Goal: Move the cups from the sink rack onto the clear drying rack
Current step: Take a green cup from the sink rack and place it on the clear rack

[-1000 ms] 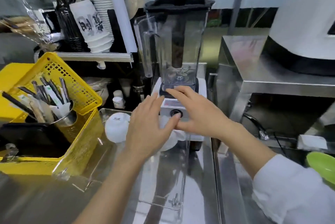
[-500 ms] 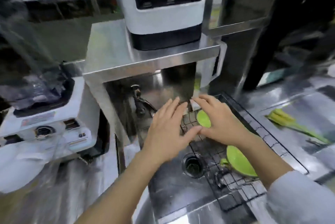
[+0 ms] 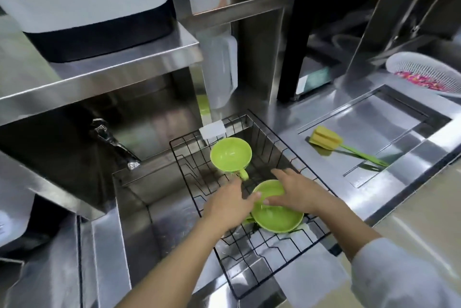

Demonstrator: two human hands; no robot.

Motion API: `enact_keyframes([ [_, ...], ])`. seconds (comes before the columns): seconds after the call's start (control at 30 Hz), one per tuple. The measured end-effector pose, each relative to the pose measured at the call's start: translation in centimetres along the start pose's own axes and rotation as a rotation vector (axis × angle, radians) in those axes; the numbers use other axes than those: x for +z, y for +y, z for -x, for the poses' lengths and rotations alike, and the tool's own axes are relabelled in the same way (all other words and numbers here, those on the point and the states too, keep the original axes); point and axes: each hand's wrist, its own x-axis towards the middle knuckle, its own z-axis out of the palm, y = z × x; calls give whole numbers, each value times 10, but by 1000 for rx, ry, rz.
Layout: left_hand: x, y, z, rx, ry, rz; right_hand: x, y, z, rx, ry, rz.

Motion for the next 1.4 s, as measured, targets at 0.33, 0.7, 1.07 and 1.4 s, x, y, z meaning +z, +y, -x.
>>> enact_keyframes([
  [0.33, 5, 12, -4, -390, -347, 505, 8, 1, -9, 156, -17, -232],
  [0.7, 0, 6, 13, -701, -128, 1433, -4, -30, -3, 114, 293, -516],
  [1.07, -71, -20, 71, -345, 442, 1611, -38, -115, 38, -168, 373, -1205],
  [1.4, -171, -132, 199, 168, 1044, 1365, -50, -257, 103, -694, 99, -838],
])
